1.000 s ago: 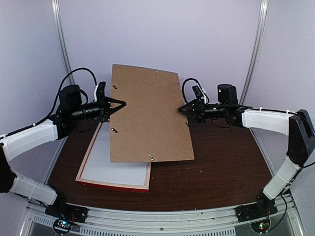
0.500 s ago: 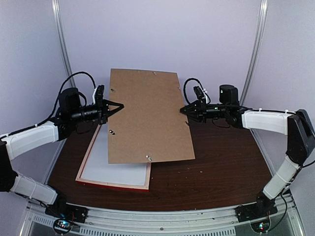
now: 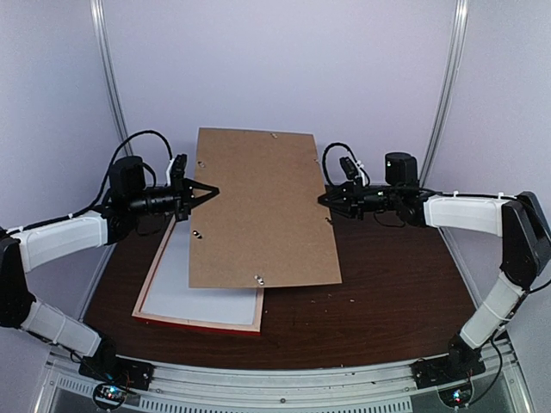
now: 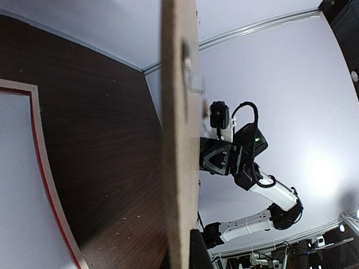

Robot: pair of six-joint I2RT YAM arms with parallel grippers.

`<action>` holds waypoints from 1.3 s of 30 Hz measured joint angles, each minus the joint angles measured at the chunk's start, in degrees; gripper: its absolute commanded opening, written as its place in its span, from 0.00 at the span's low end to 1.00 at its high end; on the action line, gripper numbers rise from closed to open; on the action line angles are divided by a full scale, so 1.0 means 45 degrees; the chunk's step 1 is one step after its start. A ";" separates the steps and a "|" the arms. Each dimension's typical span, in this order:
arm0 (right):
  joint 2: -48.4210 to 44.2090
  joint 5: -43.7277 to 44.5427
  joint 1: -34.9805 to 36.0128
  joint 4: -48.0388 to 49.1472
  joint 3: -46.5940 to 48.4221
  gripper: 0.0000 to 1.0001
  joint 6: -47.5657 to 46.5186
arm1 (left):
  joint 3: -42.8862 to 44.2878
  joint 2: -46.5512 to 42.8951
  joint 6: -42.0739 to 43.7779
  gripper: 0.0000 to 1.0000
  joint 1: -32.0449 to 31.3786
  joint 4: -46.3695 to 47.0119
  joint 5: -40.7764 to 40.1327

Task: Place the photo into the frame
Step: Turn over the backboard.

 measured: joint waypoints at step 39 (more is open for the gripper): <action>-0.0986 0.1229 -0.0350 -0.6557 0.1860 0.66 -0.4289 | -0.0461 0.0685 -0.1525 0.00 0.0068 0.2856 0.1258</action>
